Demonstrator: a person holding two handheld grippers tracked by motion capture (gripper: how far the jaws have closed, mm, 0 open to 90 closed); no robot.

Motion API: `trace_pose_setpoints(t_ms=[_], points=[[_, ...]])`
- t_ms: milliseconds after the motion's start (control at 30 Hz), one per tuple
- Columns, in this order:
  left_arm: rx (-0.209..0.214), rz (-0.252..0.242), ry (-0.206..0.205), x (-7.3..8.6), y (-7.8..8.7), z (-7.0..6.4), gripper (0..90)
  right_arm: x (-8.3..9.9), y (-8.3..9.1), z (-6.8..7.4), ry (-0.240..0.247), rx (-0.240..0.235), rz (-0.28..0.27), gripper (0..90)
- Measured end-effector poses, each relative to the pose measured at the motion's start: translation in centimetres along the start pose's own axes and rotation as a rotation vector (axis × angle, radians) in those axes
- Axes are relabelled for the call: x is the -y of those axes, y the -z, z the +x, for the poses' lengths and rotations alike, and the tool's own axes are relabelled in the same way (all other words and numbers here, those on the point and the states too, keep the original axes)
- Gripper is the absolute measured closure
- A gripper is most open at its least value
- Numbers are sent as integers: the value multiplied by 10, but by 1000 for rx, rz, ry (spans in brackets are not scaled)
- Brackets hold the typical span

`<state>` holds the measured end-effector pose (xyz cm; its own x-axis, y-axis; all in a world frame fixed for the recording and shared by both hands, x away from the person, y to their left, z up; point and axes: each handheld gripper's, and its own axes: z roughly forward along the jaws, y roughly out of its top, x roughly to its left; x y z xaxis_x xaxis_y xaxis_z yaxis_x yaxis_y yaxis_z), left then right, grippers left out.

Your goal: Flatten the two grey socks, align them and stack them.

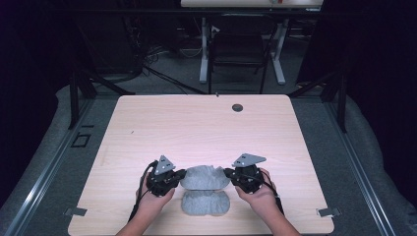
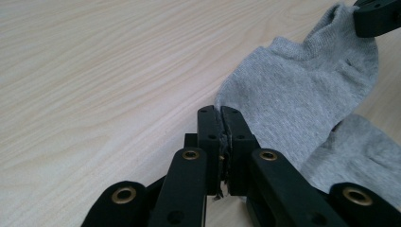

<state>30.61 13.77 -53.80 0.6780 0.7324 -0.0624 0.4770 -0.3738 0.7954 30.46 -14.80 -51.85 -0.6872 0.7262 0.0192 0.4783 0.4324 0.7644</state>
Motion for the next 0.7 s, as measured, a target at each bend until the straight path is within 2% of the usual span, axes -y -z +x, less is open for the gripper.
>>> trace_pose_setpoints(t_ms=[200,367,700], points=[[13,-6,-1,5,7,-6,877,4,9,6,1,-14,-10,877],[21,-4,-7,10,11,-11,877,8,14,13,18,-24,1,877],[51,12,-6,21,21,-24,877,23,24,24,18,-46,15,878]])
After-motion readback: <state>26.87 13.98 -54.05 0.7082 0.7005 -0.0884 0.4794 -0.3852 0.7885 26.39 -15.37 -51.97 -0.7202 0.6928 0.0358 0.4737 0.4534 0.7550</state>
